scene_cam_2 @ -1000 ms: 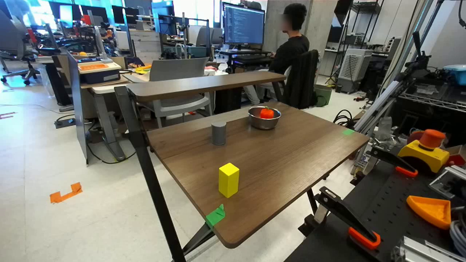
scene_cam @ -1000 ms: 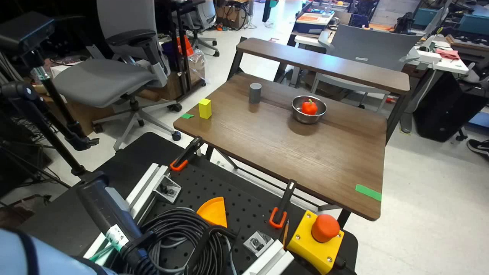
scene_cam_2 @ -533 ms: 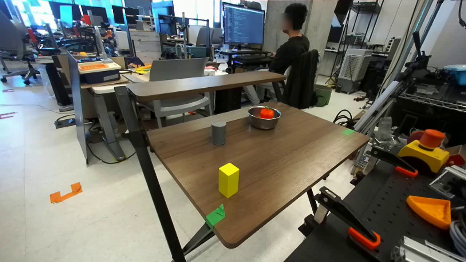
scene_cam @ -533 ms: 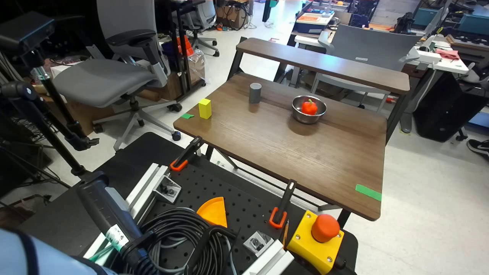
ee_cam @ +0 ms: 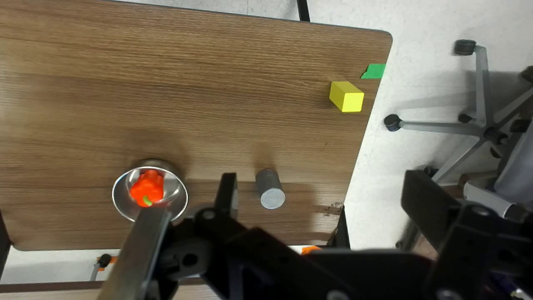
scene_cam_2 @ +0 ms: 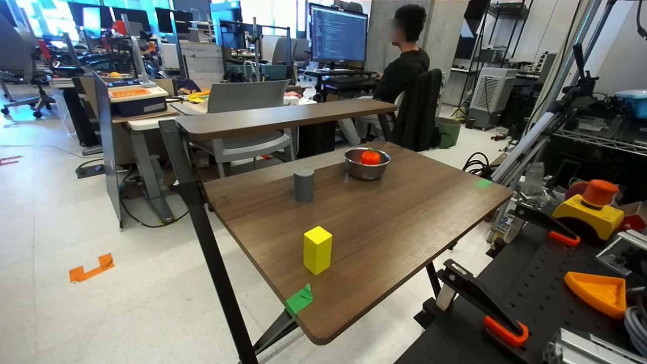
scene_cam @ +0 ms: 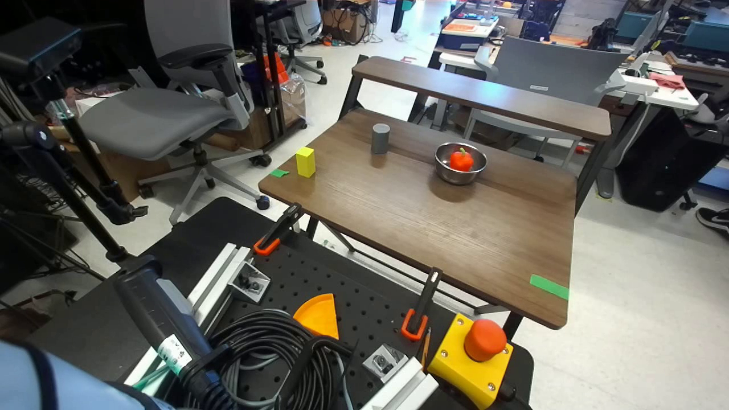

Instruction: Pick up the yellow object and put it on the middle of the table

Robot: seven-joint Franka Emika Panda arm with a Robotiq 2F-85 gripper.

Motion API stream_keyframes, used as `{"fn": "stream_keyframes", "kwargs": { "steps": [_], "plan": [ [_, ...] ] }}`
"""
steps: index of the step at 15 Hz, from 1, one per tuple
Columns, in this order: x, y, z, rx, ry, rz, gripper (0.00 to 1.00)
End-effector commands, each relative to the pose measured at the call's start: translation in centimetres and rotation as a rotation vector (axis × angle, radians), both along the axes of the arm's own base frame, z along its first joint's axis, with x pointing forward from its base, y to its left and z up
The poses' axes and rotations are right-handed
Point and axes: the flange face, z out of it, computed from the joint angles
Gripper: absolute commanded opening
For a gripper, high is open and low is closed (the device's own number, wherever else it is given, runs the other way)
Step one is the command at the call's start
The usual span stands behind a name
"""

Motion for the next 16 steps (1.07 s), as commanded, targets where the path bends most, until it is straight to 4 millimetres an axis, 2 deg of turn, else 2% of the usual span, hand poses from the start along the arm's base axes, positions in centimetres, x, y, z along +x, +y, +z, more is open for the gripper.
{"fn": "stream_keyframes", "kwargs": {
  "steps": [1,7,10,12,16],
  "plan": [
    [0.0,0.0,0.1,0.000,0.001,0.000,1.00],
    [0.0,0.0,0.1,0.000,0.001,0.000,1.00],
    [1.0,1.0,-1.1,0.002,0.010,-0.021,1.00],
    [1.7,2.3,-2.5,0.002,0.016,-0.039,1.00],
    [3.3,6.8,-6.6,-0.016,0.036,-0.028,1.00]
  ]
}}
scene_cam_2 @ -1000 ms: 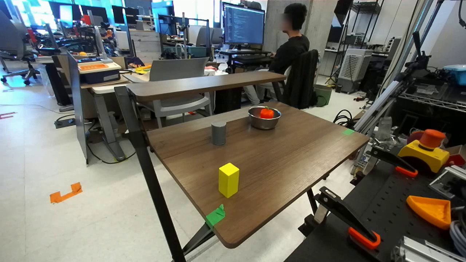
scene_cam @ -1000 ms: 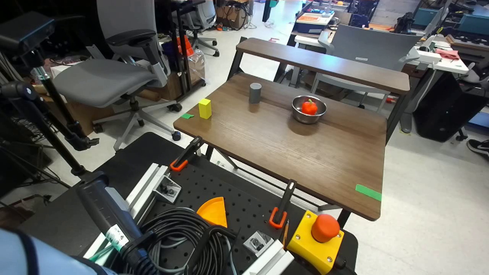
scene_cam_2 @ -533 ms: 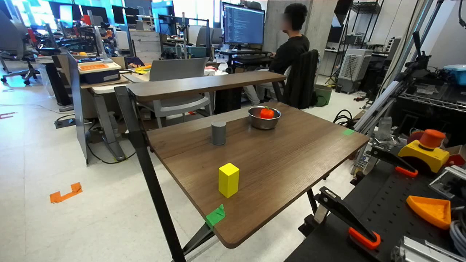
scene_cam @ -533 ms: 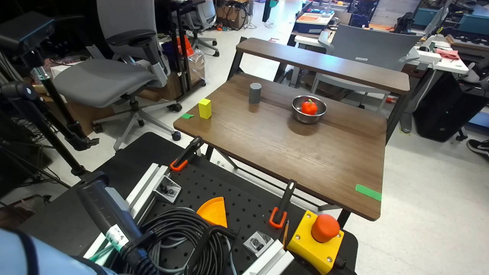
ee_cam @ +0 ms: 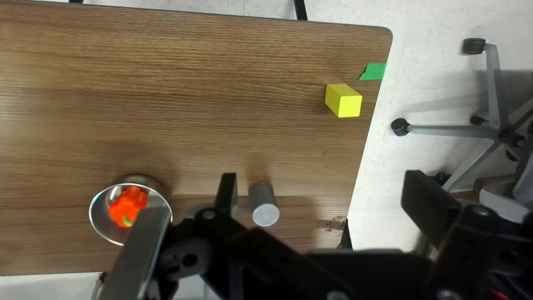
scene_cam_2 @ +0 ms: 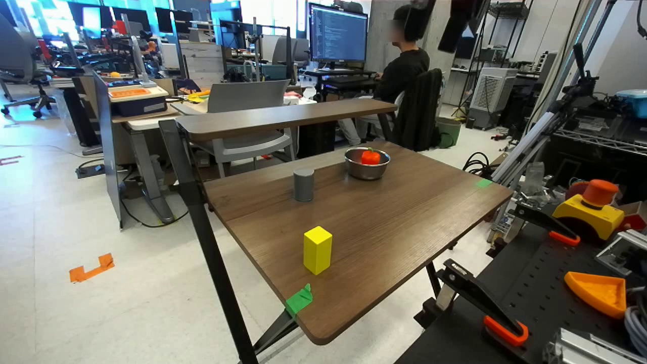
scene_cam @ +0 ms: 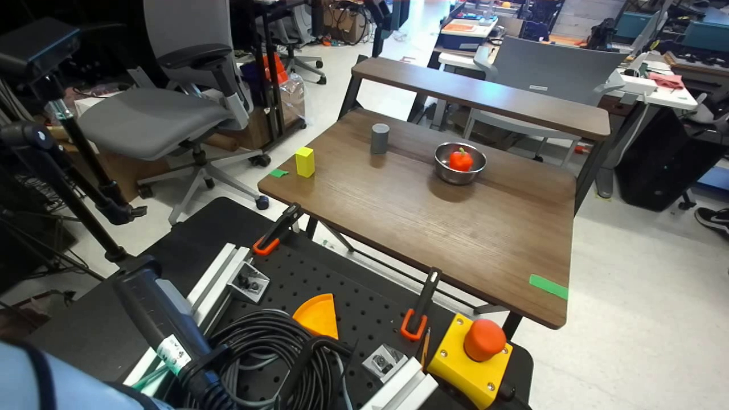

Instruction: Pick up the yellow object and put it on the middle of the table

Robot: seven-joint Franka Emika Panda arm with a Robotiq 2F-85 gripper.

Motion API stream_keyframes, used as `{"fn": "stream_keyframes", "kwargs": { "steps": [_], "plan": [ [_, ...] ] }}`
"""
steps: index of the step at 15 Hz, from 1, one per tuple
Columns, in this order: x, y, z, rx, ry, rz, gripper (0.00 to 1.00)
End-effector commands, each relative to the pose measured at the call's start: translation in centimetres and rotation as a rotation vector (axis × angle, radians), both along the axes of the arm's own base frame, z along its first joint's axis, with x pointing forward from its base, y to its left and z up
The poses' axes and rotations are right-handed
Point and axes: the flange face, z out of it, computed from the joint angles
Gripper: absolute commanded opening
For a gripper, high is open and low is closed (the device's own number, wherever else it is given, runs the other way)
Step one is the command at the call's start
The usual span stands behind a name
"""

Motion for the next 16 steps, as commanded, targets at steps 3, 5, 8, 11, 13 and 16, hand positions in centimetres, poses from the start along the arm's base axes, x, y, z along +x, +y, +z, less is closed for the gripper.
{"fn": "stream_keyframes", "kwargs": {
  "steps": [3,5,8,11,13,16],
  "plan": [
    [3.5,6.8,-6.4,0.000,0.044,0.030,1.00],
    [4.6,9.0,-8.9,0.000,0.071,0.043,1.00],
    [5.9,11.7,-12.2,-0.004,0.121,0.064,1.00],
    [7.7,13.0,-15.1,-0.008,0.179,0.056,1.00],
    [8.4,13.7,-16.8,-0.026,0.212,0.049,1.00],
    [8.6,14.7,-19.2,-0.074,0.267,0.057,1.00]
  ]
}}
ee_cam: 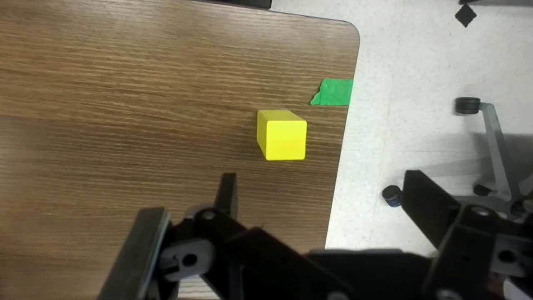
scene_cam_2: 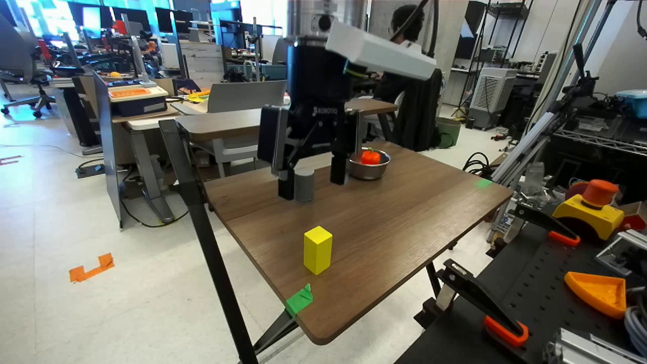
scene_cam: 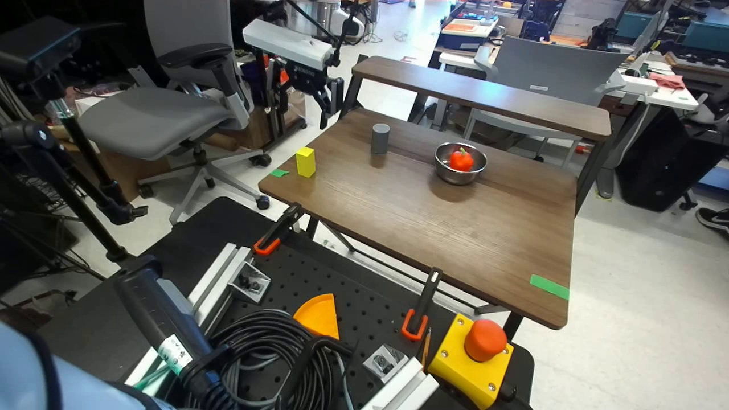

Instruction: Pick up the yellow object and put it on the middle of the table

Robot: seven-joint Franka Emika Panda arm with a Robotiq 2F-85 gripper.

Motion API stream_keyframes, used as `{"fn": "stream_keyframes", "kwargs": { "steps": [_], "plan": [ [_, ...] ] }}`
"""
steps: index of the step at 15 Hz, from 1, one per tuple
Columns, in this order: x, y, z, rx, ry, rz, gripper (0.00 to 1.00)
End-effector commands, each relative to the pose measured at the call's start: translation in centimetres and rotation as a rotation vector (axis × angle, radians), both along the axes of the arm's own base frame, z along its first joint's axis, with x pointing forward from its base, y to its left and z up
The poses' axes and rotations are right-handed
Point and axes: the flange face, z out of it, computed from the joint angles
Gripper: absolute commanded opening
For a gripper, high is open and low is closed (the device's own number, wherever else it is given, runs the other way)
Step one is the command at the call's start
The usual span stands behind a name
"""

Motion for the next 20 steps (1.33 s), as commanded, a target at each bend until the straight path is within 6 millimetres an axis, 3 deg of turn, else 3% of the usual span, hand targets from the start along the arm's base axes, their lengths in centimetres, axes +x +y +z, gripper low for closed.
{"fn": "stream_keyframes", "kwargs": {
  "steps": [1,6,14,15,16,18,20],
  "plan": [
    [0.8,1.8,-2.5,-0.063,0.067,0.019,1.00],
    [0.8,3.5,-5.4,-0.129,0.126,0.044,1.00],
    [1.4,3.4,-8.8,-0.217,0.177,0.007,1.00],
    [1.5,3.4,-9.0,-0.224,0.180,0.004,0.95],
    [1.7,3.3,-9.2,-0.230,0.179,0.003,0.72],
    [1.9,3.3,-9.5,-0.236,0.175,0.001,0.68],
    [1.9,3.3,-9.6,-0.239,0.175,-0.001,0.51]
  ]
}}
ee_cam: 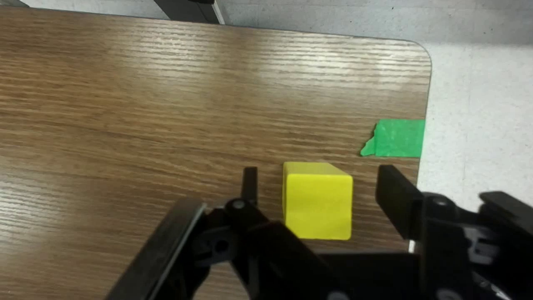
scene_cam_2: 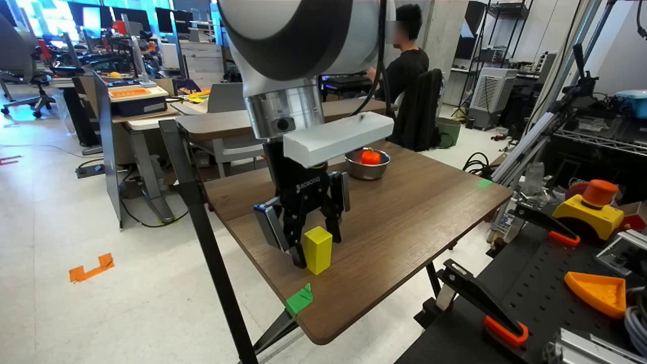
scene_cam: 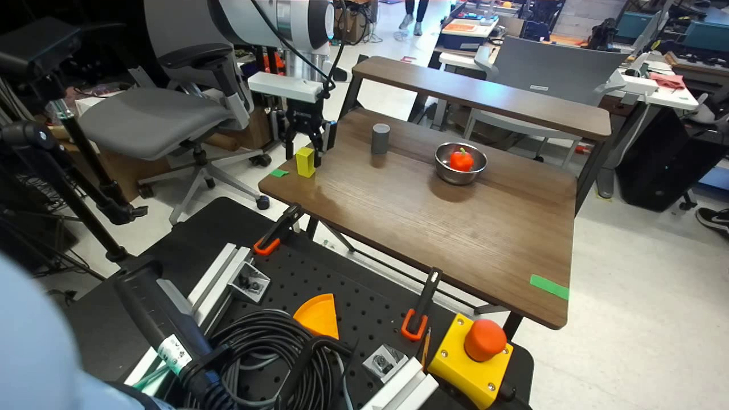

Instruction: Pick up the yellow object and put it on the middle of the table

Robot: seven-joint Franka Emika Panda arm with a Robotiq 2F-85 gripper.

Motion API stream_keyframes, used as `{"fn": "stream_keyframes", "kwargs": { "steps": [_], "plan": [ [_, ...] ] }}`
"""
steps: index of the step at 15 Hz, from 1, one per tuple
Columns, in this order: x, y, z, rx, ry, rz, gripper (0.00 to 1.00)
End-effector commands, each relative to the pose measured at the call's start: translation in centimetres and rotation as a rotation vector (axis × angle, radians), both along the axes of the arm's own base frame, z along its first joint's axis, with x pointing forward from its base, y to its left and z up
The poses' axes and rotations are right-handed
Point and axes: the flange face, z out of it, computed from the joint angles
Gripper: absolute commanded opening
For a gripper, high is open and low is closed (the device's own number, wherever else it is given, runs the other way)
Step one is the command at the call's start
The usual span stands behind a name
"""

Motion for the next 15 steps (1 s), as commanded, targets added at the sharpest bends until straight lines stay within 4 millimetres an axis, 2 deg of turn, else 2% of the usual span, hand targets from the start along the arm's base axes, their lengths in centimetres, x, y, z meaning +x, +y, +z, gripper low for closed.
{"fn": "stream_keyframes", "kwargs": {
  "steps": [1,5,7,9,11,15],
  "plan": [
    [0.5,0.4,0.0,-0.037,0.004,0.000,0.42],
    [-0.5,0.4,1.4,-0.020,0.001,0.017,0.12],
    [-1.1,-0.3,2.5,-0.018,-0.010,0.036,0.09],
    [-1.6,-2.0,4.0,-0.010,-0.017,0.064,0.09],
    [-1.5,-4.7,5.7,-0.014,-0.037,0.082,0.09],
    [0.3,-12.3,7.9,-0.079,-0.087,0.093,0.09]
  ]
}}
